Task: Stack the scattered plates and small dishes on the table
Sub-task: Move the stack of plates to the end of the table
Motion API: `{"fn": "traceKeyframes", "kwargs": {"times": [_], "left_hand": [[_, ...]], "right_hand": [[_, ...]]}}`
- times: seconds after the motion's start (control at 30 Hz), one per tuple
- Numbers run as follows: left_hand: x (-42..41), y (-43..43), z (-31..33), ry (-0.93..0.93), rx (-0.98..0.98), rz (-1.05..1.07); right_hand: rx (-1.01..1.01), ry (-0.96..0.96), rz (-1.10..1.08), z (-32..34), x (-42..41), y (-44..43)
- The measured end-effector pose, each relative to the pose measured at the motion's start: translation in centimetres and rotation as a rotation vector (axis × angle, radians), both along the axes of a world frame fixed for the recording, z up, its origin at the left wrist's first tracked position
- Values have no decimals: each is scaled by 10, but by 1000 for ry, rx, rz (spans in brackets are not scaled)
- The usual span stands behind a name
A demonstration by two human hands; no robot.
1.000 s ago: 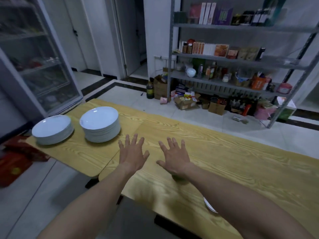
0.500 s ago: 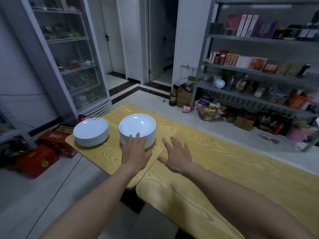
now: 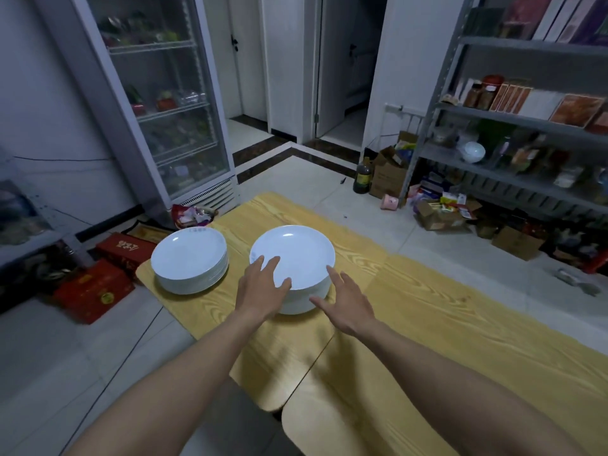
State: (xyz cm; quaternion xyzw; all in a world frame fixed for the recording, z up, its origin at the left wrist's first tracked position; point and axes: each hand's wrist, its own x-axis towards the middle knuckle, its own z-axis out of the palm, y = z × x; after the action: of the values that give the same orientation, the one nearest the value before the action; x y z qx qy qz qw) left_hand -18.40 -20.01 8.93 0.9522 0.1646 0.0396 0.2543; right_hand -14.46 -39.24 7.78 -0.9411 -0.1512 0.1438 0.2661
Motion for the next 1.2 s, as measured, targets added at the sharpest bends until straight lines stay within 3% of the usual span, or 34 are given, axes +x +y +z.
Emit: {"fn": "traceKeyframes", "kwargs": {"times": [0.17,0.33,0.5,0.63,0.97,1.2], "left_hand": [[37,34,-15,-8,-243,84],[64,63,-34,2,-363,125],[86,93,-61,55,-492,81],[94,114,-82,127,-713,40],[107,125,-106,108,-1065,-78],[112,129,-115,98,-1123,-142]], "right_hand": [[251,141,-106,-10,38,15],[348,240,-184,-29,66,25],[528,345,-290,-50,84,33],[645,435,-380,-67,93,41],[853,453,-390,-86,109,54],[893,407,-393,-101,113,59]]}}
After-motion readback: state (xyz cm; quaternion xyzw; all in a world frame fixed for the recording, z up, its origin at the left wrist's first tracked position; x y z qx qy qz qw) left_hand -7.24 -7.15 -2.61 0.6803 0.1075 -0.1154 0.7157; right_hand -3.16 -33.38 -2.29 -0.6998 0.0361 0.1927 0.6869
